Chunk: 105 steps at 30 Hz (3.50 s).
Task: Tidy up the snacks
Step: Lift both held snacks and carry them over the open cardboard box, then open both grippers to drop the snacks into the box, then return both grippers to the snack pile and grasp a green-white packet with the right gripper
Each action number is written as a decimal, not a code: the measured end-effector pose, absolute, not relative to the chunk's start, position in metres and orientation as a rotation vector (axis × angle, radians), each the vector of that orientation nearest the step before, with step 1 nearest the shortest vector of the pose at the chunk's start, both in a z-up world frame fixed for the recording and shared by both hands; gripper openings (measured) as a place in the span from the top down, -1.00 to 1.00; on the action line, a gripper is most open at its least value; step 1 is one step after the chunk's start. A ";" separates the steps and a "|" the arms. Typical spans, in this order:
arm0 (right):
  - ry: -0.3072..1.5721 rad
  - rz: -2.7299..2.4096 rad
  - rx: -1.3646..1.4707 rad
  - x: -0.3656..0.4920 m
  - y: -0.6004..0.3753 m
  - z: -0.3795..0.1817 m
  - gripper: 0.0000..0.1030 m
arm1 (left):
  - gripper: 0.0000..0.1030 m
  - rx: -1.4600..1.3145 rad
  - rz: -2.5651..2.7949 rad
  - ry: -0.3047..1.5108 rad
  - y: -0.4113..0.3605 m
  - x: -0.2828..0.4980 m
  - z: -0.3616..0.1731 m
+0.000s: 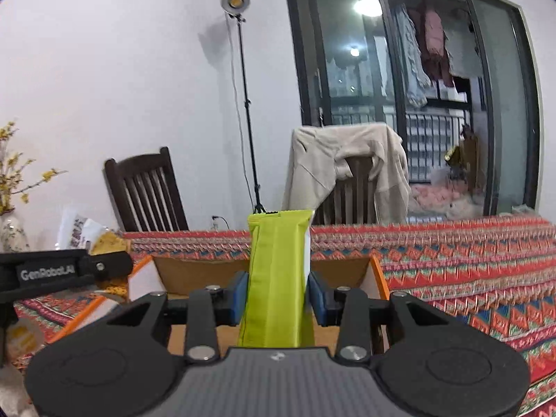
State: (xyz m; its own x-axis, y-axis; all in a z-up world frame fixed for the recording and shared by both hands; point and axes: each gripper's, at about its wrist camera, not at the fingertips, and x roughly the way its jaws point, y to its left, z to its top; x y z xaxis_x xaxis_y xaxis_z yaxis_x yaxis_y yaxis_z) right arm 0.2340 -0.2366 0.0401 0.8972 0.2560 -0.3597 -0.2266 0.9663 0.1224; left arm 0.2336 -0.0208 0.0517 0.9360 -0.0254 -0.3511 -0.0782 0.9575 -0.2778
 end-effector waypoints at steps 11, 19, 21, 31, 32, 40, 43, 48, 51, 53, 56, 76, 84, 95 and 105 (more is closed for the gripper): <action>0.515 0.242 0.086 0.260 -0.241 0.005 0.28 | 0.72 -0.293 0.041 0.463 -0.014 0.251 0.019; 0.514 0.236 0.102 0.253 -0.245 0.005 -0.10 | -0.14 -0.294 0.031 0.411 -0.015 0.239 0.023; 0.504 0.233 0.108 0.250 -0.247 0.007 -0.40 | -0.60 -0.317 0.025 0.383 -0.012 0.234 0.026; 0.477 0.245 0.132 0.246 -0.251 0.013 -1.00 | -1.00 -0.363 0.060 0.318 -0.006 0.220 0.044; 0.470 0.246 0.131 0.245 -0.251 0.016 -1.00 | -1.00 -0.366 0.058 0.312 -0.006 0.218 0.047; 0.398 0.218 0.109 0.216 -0.255 0.055 -1.00 | -1.00 -0.387 0.046 0.297 -0.007 0.194 0.076; 0.401 0.225 0.108 0.202 -0.258 0.062 -1.00 | -1.00 -0.382 0.041 0.309 -0.006 0.185 0.083; 0.421 0.236 0.098 0.179 -0.263 0.060 -1.00 | -1.00 -0.347 0.043 0.321 -0.004 0.162 0.088; 0.439 0.245 0.109 0.164 -0.267 0.055 -1.00 | -1.00 -0.330 0.050 0.340 -0.002 0.150 0.085; 0.452 0.252 0.110 0.153 -0.270 0.050 -1.00 | -1.00 -0.319 0.057 0.358 0.001 0.140 0.080; 0.469 0.261 0.102 0.139 -0.270 0.041 -1.00 | -1.00 -0.303 0.075 0.395 0.004 0.128 0.069; 0.571 0.273 0.075 0.075 -0.261 0.002 -1.00 | -1.00 -0.224 0.123 0.483 0.010 0.059 0.038; 0.594 0.253 0.077 0.065 -0.268 -0.008 -1.00 | -1.00 -0.237 0.122 0.493 0.013 0.050 0.033; 0.598 0.242 0.068 0.064 -0.262 -0.010 -1.00 | -1.00 -0.236 0.104 0.486 0.015 0.046 0.031; 0.600 0.236 0.051 0.059 -0.266 -0.015 -1.00 | -1.00 -0.245 0.122 0.494 0.023 0.047 0.026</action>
State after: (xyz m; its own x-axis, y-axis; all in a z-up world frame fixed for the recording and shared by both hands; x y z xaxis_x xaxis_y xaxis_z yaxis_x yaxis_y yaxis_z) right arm 0.0586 -0.2664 -0.0153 0.7990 0.2349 -0.5536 -0.2051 0.9718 0.1164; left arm 0.0468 0.0231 0.0260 0.8739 0.0568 -0.4828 -0.1748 0.9634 -0.2030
